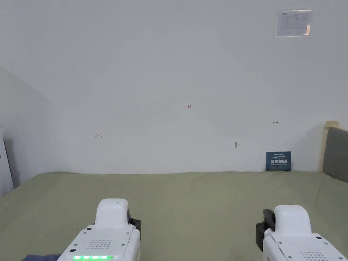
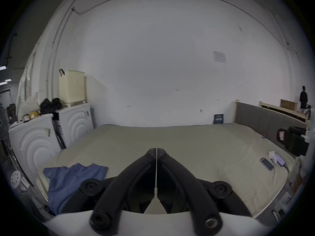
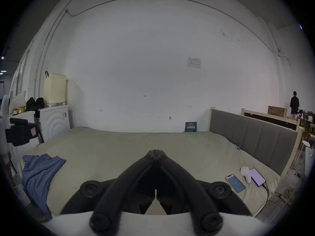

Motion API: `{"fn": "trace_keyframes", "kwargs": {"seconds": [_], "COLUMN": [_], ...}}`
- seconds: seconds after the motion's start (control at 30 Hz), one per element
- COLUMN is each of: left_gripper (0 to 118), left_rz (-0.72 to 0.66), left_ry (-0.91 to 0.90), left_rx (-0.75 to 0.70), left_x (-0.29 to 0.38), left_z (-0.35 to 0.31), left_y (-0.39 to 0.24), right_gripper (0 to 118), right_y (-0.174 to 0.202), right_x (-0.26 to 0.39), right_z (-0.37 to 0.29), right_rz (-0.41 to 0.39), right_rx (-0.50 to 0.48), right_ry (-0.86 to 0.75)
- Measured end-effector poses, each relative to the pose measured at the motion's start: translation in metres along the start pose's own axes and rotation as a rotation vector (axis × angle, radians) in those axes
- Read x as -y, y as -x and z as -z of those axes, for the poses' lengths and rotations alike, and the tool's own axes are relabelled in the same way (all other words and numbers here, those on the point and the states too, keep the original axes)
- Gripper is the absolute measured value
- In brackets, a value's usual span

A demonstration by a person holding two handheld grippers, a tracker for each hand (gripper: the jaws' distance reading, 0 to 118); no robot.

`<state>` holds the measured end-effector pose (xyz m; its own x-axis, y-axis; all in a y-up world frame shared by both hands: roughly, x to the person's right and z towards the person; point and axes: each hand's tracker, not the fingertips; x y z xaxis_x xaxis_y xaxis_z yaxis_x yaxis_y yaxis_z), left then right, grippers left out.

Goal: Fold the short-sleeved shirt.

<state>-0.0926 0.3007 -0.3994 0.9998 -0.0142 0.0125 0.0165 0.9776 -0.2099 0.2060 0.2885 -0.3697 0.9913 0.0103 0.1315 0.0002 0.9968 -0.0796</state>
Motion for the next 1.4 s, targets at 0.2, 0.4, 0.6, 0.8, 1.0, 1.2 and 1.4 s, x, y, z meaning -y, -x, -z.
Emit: {"fn": "trace_keyframes", "kwargs": {"seconds": [0.2, 0.4, 0.6, 0.8, 1.0, 1.2, 1.4], "left_gripper": [0, 0, 0, 0, 0, 0, 0], "left_rz": [0.006, 0.0, -0.061, -0.098, -0.121, -0.136, -0.15], "left_ry": [-0.02, -0.022, -0.007, 0.0, -0.001, 0.021, 0.033], "left_rx": [-0.016, -0.027, -0.098, -0.327, -0.544, -0.647, -0.671], "left_x": [0.001, -0.001, -0.003, 0.001, 0.01, 0.019, 0.027], "left_z": [-0.001, -0.003, -0.013, -0.051, -0.108, -0.133, -0.129], "left_y": [-0.002, 0.002, 0.05, 0.136, 0.202, 0.233, 0.246], "right_gripper": [1, 1, 1, 1, 1, 1, 1], "right_y": [0.0, 0.003, 0.039, 0.14, 0.222, 0.256, 0.266], "right_x": [0.001, 0.0, 0.002, 0.005, 0.003, 0.001, 0.004], "right_z": [0.0, 0.001, 0.017, 0.027, 0.019, 0.012, 0.015], "right_rz": [-0.001, -0.028, -0.038, -0.019, 0.003, 0.004, -0.009], "right_rx": [-0.028, -0.026, -0.108, -0.367, -0.582, -0.667, -0.695], "right_ry": [0.027, 0.03, 0.056, 0.051, 0.052, 0.051, 0.061]}}
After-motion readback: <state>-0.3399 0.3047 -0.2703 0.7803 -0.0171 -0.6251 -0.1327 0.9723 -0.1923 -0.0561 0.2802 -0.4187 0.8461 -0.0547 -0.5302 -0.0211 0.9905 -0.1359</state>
